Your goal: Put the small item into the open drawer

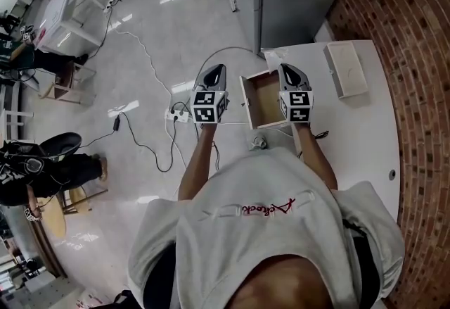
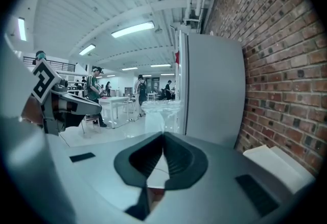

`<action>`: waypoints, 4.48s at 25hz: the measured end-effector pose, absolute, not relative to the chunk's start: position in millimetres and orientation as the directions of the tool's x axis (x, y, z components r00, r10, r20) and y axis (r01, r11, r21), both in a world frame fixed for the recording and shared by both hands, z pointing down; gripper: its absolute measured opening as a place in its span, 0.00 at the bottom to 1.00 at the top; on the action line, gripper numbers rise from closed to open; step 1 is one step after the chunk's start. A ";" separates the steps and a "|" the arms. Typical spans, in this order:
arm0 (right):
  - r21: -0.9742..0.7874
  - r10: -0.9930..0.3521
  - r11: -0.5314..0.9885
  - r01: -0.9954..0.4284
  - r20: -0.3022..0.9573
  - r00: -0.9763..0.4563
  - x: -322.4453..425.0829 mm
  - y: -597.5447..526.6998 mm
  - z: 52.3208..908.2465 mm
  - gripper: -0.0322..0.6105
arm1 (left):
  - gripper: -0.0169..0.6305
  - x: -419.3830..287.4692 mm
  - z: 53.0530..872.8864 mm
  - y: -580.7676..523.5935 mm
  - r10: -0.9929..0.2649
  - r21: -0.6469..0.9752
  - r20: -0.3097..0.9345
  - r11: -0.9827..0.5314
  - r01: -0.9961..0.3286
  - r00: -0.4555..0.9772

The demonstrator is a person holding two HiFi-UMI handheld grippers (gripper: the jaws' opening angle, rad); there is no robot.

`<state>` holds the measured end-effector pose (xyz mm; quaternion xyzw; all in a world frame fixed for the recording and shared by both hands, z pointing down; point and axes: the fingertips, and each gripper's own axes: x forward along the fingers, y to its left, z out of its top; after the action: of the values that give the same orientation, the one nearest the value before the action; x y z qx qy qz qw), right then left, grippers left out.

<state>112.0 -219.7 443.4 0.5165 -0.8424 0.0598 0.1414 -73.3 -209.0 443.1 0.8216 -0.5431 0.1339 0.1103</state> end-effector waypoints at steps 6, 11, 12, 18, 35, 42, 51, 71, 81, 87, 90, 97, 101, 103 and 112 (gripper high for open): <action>0.027 -0.820 0.503 -0.864 0.330 -0.467 115.5 -235.1 463.9 0.07 | 0.04 -59.5 465.6 -217.1 -0.848 0.043 0.394 -0.369 -0.928 0.355; -0.003 -0.796 0.522 -0.853 0.356 -0.489 105.4 -242.0 488.1 0.07 | 0.04 -65.4 491.5 -214.0 -0.826 0.061 0.450 -0.350 -0.935 0.339; -0.009 -0.792 0.524 -0.852 0.364 -0.491 103.7 -240.2 493.2 0.07 | 0.04 -67.5 496.6 -209.4 -0.822 0.070 0.460 -0.343 -0.937 0.336; -0.020 -0.772 0.530 -0.848 0.402 -0.492 87.8 -236.0 515.8 0.07 | 0.04 -82.7 534.3 -189.1 -0.785 0.113 0.523 -0.323 -0.940 0.333; -0.081 -0.760 0.441 -0.894 0.495 -0.421 67.7 -224.8 625.8 0.07 | 0.04 -100.7 672.6 -190.3 -0.713 0.211 0.577 -0.342 -0.916 0.399; -0.096 -0.726 0.404 -0.910 0.571 -0.383 65.8 -195.4 685.6 0.07 | 0.04 -112.2 725.1 -169.2 -0.684 0.250 0.599 -0.333 -0.909 0.416; -0.103 -0.657 0.381 -0.919 0.669 -0.348 70.8 -148.6 759.2 0.07 | 0.04 -111.7 790.0 -128.9 -0.643 0.316 0.653 -0.249 -0.915 0.400; -0.044 -0.668 0.394 -0.918 0.673 -0.319 63.7 -202.9 815.7 0.07 | 0.04 -112.6 825.7 -104.5 -0.608 0.338 0.679 -0.238 -0.911 0.411; -0.026 -0.644 0.405 -0.914 0.701 -0.305 66.7 -236.0 845.4 0.07 | 0.04 -106.5 827.2 -95.7 -0.590 0.361 0.674 -0.262 -0.895 0.445; -0.037 -0.527 0.402 -0.915 0.808 -0.264 75.9 -222.6 898.1 0.07 | 0.04 -104.4 825.9 -96.0 -0.590 0.369 0.671 -0.259 -0.892 0.449; -0.046 -0.489 0.391 -0.919 0.836 -0.249 78.2 -220.6 912.1 0.07 | 0.04 -102.9 826.4 -95.3 -0.588 0.373 0.673 -0.255 -0.892 0.449; -0.050 -0.427 0.372 -0.927 0.877 -0.219 83.6 -219.9 933.0 0.07 | 0.04 -100.8 825.7 -93.4 -0.591 0.377 0.670 -0.251 -0.891 0.450; -0.055 -0.422 0.371 -0.927 0.879 -0.221 84.0 -221.0 932.3 0.07 | 0.04 -101.0 825.3 -92.2 -0.591 0.379 0.669 -0.250 -0.891 0.451; -0.049 -0.428 0.376 -0.925 0.876 -0.220 84.3 -222.7 929.3 0.07 | 0.04 -100.9 824.6 -93.0 -0.591 0.380 0.669 -0.251 -0.891 0.451; 0.009 -0.540 0.398 -0.917 0.811 -0.226 80.9 -235.6 887.3 0.07 | 0.04 -99.7 819.6 -98.7 -0.603 0.376 0.661 -0.251 -0.892 0.448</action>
<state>80.9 -235.6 887.3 0.4903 -0.7432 0.2463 0.3829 -99.7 -98.7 819.6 0.7662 -0.4878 0.1957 0.3698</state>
